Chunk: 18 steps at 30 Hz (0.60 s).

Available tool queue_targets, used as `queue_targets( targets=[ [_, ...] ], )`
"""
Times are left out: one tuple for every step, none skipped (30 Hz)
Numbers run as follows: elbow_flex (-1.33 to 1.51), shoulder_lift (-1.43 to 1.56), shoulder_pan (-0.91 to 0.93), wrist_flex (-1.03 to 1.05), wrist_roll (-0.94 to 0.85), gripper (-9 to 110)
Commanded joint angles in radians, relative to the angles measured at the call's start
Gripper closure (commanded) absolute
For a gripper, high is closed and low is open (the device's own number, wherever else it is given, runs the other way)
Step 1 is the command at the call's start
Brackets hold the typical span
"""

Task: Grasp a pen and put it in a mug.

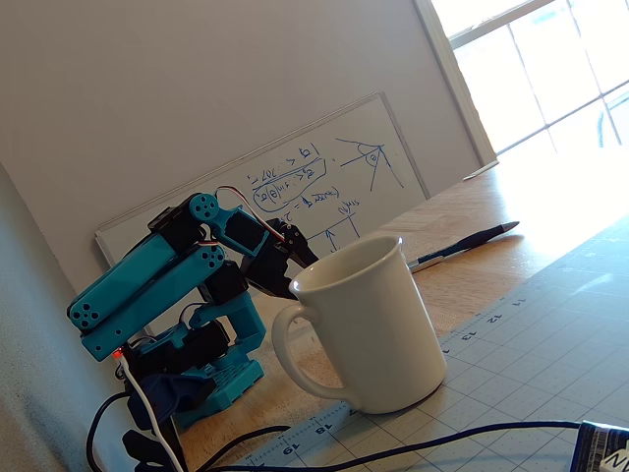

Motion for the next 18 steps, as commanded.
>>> queue_targets(
  targets=[
    [0.005,0.028,0.000,-0.031,0.011,99],
    [0.005,0.028,0.000,-0.031,0.011,99],
    [0.005,0.028,0.000,-0.031,0.011,99],
    [0.005,0.028,0.000,-0.031,0.011,99],
    [0.005,0.028,0.000,-0.031,0.011,99],
    [0.005,0.028,0.000,-0.031,0.011,99],
    [0.005,0.028,0.000,-0.031,0.011,99],
    [0.005,0.028,0.000,-0.031,0.011,99],
    [0.005,0.028,0.000,-0.031,0.011,99],
    [0.005,0.028,0.000,-0.031,0.011,99],
    [0.005,0.028,0.000,-0.031,0.011,99],
    [0.005,0.028,0.000,-0.031,0.011,99],
    [0.005,0.028,0.003,-0.029,0.011,99],
    [0.005,0.028,0.006,-0.029,0.011,98],
    [0.005,0.028,0.006,-0.029,0.011,97],
    [0.003,0.026,0.008,-0.035,0.011,96],
    [0.002,0.025,0.008,-0.037,0.011,95],
    [-0.005,0.020,0.009,-0.037,0.011,93]
  ],
)
